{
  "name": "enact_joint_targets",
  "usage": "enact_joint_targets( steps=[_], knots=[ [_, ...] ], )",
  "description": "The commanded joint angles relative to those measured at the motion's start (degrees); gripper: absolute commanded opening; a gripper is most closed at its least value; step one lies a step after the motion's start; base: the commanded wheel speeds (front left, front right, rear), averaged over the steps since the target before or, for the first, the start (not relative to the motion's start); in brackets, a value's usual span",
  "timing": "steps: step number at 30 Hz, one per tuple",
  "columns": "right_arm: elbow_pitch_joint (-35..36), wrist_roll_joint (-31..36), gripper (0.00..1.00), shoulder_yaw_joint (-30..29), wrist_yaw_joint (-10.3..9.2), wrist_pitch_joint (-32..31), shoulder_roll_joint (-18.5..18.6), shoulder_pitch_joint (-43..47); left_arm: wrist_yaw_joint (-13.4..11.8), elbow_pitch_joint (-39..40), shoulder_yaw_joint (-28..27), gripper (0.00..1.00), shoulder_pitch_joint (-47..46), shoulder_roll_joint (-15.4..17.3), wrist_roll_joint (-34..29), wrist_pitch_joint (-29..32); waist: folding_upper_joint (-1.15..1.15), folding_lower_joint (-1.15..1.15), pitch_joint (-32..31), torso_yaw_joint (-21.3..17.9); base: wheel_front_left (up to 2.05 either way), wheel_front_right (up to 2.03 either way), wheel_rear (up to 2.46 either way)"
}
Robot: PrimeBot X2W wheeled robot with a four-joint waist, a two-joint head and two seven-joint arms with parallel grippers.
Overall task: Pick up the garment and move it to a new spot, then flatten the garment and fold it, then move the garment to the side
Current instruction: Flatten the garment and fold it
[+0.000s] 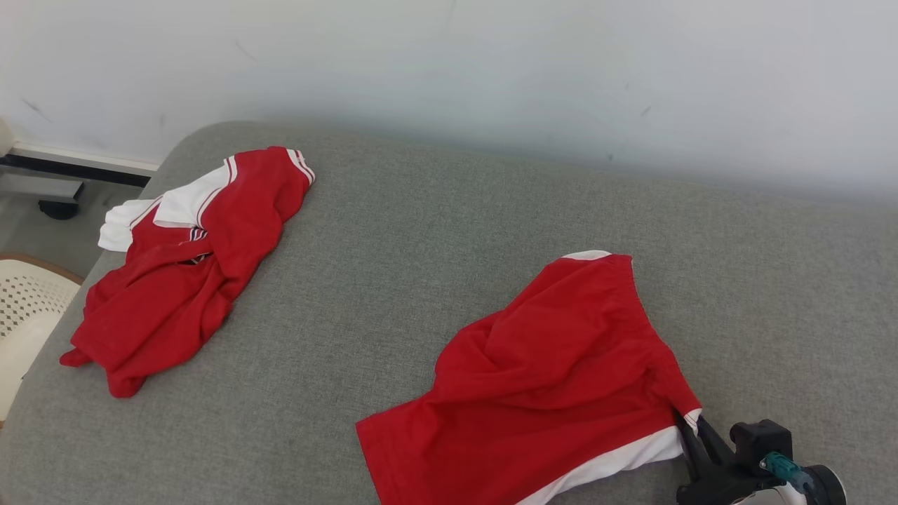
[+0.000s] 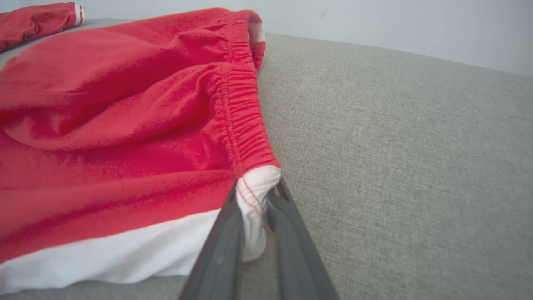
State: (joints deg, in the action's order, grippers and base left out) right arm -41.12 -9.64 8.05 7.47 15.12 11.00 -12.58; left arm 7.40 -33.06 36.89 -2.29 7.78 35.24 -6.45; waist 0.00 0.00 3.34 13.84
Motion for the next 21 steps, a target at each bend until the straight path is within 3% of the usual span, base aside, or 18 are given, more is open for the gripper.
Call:
enact_joint_targets(
  steps=[1,11,21],
  knots=[
    [0.55,-0.79,0.0,0.02,0.07,0.04,0.01,0.35,0.07,-0.78,1.59,0.0,1.62,-2.65,0.11,-1.56,0.0,0.0,-0.51,0.1,0.0,0.0,0.0],
    [5.31,-8.19,0.0,1.82,0.07,-0.88,-1.01,2.23,-1.85,6.49,-4.36,0.0,-1.16,2.67,0.61,-7.02,0.0,0.0,-3.23,-0.55,0.0,0.0,0.0],
    [9.52,-14.02,0.0,4.94,0.07,-7.05,0.51,-1.2,-1.93,15.23,-4.95,0.0,-8.83,6.71,-0.72,-1.75,0.0,0.0,-2.38,-2.73,0.0,0.0,0.0]
  ],
)
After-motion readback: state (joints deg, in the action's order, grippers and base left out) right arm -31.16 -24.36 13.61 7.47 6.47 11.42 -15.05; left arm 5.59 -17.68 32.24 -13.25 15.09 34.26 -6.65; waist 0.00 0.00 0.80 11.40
